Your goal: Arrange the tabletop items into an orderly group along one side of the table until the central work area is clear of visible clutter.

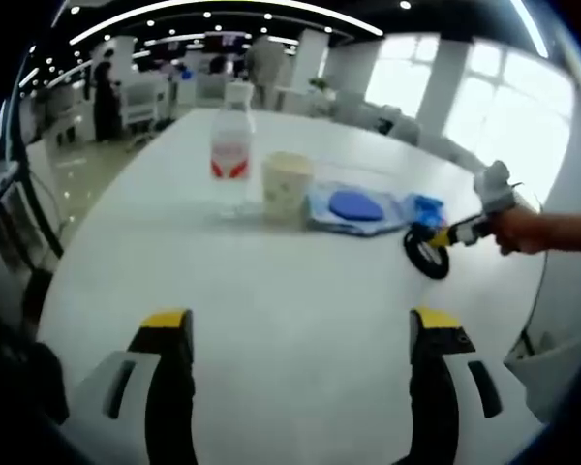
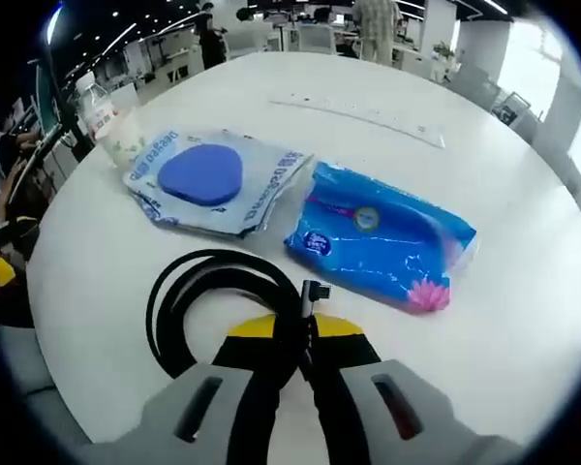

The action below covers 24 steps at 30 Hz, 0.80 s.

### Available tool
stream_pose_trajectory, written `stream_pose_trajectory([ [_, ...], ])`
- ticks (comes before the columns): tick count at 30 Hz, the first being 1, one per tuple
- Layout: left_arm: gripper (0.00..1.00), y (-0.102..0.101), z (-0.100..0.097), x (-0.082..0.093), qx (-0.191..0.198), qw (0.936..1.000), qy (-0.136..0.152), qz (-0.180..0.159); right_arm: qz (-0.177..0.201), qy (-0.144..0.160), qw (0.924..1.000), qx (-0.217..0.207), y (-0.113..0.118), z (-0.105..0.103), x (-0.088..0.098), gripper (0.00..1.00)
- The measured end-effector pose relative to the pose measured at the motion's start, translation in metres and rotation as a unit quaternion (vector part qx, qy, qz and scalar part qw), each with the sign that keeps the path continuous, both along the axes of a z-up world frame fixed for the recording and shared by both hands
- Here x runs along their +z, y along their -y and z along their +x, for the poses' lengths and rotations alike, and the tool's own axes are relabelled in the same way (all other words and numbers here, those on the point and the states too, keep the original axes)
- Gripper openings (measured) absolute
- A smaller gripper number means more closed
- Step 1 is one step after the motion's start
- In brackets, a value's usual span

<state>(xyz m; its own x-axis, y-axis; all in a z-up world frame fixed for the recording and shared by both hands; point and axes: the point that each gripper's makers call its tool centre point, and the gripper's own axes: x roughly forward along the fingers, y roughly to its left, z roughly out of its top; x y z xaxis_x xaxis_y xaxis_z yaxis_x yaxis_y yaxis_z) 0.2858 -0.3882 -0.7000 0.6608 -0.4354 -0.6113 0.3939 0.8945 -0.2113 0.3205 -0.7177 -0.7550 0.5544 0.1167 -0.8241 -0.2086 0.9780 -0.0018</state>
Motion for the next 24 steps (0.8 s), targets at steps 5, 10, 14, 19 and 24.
stream_pose_trajectory([
  [5,0.89,0.0,0.0,0.0,0.0,1.0,-0.001,0.0,0.014,0.002,0.9996,-0.026,0.004,-0.001,0.002,0.11],
  [10,0.89,0.0,-0.001,0.0,0.0,1.0,-0.001,0.0,0.027,0.003,0.999,-0.036,0.007,-0.001,0.003,0.11],
  [14,0.89,0.001,-0.001,0.0,-0.001,1.0,0.0,0.0,0.039,0.016,0.9982,-0.042,0.007,0.003,0.01,0.14],
  [19,0.89,0.001,-0.001,0.001,0.0,1.0,0.001,-0.001,0.055,0.035,0.997,-0.042,0.004,0.008,0.024,0.27],
  [24,0.89,0.001,0.0,0.001,-0.002,1.0,0.003,0.001,0.066,0.052,0.9956,-0.042,0.003,0.007,0.034,0.33],
])
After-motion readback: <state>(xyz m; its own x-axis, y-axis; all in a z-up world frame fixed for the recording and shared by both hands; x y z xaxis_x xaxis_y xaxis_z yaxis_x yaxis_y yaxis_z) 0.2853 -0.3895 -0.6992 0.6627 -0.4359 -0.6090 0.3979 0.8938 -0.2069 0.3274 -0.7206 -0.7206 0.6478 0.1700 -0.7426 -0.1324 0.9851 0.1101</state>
